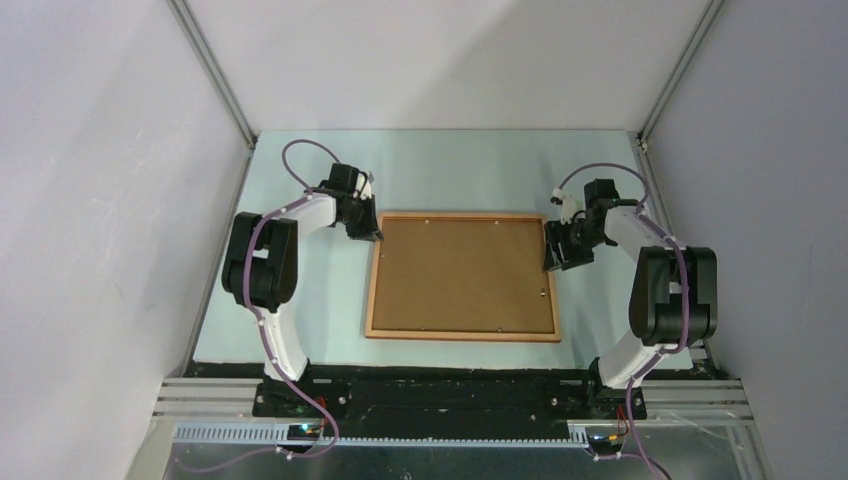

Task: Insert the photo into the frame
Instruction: Install the photo frame at the center of the board.

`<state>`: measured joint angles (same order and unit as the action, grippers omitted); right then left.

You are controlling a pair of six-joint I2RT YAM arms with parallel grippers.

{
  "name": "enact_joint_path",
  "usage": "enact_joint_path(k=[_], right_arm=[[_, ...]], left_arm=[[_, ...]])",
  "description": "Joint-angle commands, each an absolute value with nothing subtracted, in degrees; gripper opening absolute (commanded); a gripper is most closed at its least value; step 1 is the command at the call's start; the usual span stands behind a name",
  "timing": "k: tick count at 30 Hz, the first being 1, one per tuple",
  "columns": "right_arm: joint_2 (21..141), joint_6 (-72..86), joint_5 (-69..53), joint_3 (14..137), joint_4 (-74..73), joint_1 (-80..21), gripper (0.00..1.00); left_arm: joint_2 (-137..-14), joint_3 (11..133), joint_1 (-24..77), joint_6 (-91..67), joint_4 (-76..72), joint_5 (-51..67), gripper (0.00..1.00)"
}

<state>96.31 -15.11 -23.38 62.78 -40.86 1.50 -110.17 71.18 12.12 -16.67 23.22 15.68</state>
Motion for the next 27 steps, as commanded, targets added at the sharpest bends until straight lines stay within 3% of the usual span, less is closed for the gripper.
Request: enact_joint_path(k=[1, 13, 27], right_arm=[[91.03, -16.90, -20.45, 58.70, -41.72, -1.49, 0.59], [92.44, -15.15, -14.63, 55.34, -39.64, -8.26, 0.58], [90.49, -14.92, -14.41, 53.87, -39.79, -7.03, 0.57]], left_arm=[[-111.25, 68.93, 12.84, -16.53, 24.13, 18.74, 0.00], [-111.49, 68.82, 12.86, -15.92, 23.73, 18.65, 0.00], [-111.80, 69.06, 12.88, -15.69, 23.81, 18.97, 0.00]])
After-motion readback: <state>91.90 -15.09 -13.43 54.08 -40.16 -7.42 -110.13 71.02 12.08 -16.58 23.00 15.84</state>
